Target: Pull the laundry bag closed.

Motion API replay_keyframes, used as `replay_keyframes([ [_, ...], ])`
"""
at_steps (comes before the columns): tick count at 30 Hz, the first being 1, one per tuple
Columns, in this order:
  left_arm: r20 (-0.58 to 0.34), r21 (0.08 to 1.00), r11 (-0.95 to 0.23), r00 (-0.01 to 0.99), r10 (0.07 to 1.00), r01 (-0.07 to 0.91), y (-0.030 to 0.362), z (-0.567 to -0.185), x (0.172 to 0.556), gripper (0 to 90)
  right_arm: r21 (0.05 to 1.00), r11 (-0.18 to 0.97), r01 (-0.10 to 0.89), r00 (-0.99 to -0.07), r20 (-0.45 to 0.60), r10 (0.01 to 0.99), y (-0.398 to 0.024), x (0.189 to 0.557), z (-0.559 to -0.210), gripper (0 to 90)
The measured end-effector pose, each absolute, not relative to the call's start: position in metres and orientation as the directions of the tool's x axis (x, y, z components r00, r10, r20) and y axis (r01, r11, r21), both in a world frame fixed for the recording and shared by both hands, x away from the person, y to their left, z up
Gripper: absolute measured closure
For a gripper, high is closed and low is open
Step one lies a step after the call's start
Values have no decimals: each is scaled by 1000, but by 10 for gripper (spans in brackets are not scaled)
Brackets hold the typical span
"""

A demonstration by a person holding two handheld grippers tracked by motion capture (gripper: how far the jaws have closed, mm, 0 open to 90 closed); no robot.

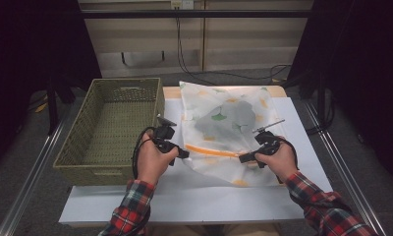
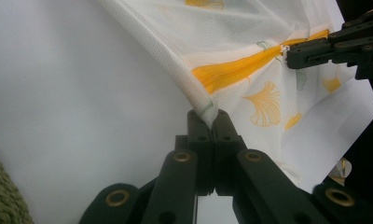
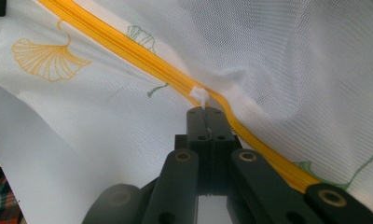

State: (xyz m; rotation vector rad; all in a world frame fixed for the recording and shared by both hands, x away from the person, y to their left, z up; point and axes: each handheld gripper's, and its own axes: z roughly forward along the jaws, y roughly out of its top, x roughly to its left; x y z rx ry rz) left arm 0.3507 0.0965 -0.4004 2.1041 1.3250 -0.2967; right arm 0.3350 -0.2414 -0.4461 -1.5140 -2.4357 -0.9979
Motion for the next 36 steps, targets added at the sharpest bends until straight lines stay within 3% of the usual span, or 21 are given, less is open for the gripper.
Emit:
replay_keyframes([
  [36, -495, 390, -294, 467, 732, 873, 93, -396, 349, 890, 462, 294, 837, -487, 382, 786, -236, 337, -453, 900],
])
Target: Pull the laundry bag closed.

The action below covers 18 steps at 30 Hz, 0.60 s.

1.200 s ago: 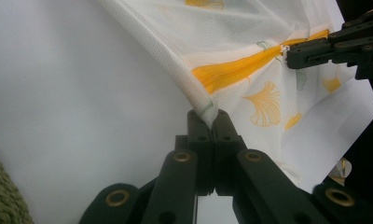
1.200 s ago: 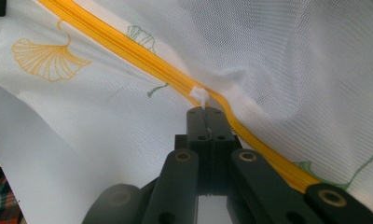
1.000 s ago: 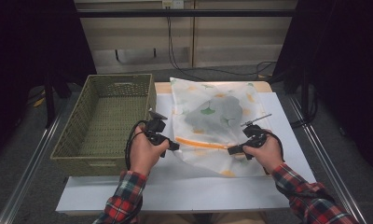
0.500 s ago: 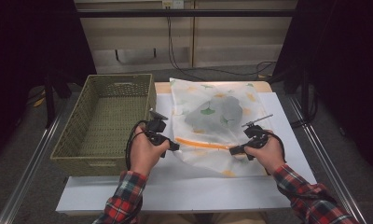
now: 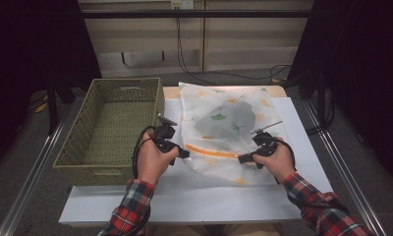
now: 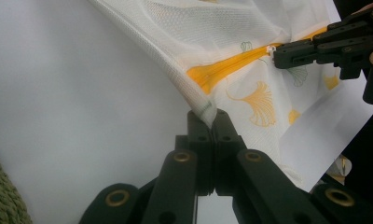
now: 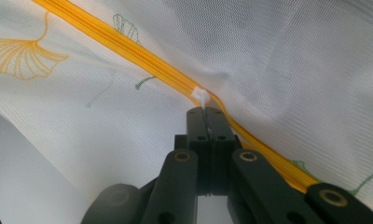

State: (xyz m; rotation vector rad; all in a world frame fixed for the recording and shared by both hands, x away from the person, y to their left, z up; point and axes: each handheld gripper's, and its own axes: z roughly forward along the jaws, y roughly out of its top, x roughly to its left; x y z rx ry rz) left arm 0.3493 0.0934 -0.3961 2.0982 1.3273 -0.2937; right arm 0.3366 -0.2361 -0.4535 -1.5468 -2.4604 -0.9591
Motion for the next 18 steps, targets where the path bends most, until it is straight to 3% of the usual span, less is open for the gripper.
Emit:
replay_keyframes([
  [18, -480, 391, -294, 466, 744, 872, 98, -394, 351, 890, 435, 261, 862, -437, 377, 816, -270, 328, -452, 900],
])
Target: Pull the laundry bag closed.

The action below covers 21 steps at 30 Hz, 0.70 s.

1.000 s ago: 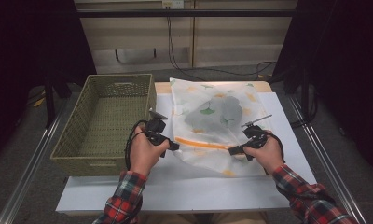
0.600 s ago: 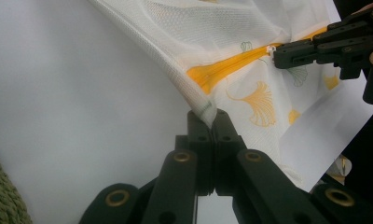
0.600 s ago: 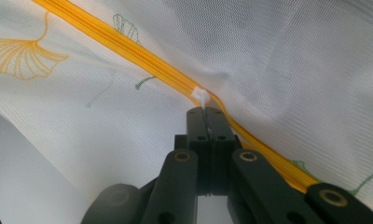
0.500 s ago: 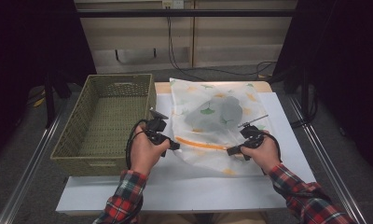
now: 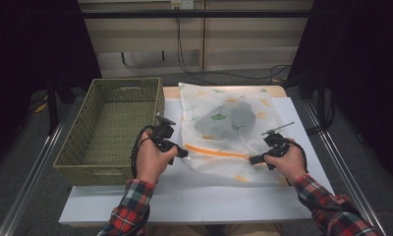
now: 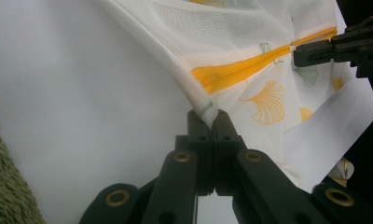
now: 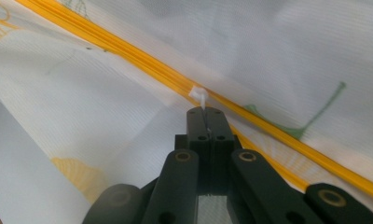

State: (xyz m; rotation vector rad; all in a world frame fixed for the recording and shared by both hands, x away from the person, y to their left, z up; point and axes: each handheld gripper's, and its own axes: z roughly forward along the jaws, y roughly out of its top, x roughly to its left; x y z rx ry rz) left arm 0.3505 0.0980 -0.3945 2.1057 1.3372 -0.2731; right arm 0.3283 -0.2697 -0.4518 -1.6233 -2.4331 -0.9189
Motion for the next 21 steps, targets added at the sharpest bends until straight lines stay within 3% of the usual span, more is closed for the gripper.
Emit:
replay_keyframes([
  [21, -466, 388, -299, 465, 752, 872, 103, -393, 349, 891, 435, 202, 877, -378, 366, 850, -304, 320, -449, 900],
])
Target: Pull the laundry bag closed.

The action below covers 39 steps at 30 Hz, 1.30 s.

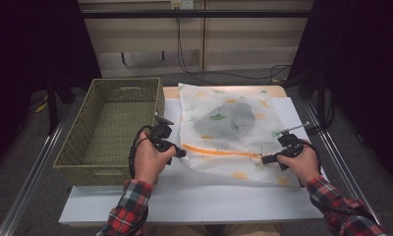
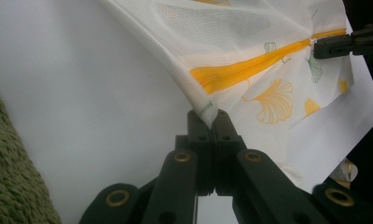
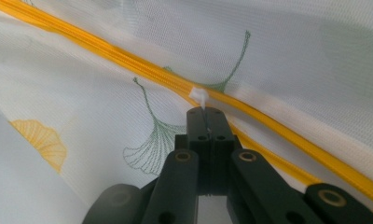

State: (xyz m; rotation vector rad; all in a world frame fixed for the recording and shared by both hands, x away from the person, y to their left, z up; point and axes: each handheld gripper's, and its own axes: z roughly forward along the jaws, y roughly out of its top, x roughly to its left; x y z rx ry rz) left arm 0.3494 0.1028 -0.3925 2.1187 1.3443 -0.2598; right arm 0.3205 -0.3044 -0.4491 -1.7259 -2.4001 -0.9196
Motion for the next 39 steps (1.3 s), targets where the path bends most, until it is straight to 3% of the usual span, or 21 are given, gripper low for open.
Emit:
replay_keyframes([
  [39, -478, 370, -274, 435, 763, 888, 108, -394, 347, 891, 446, 112, 888, -290, 354, 889, -354, 307, -444, 900],
])
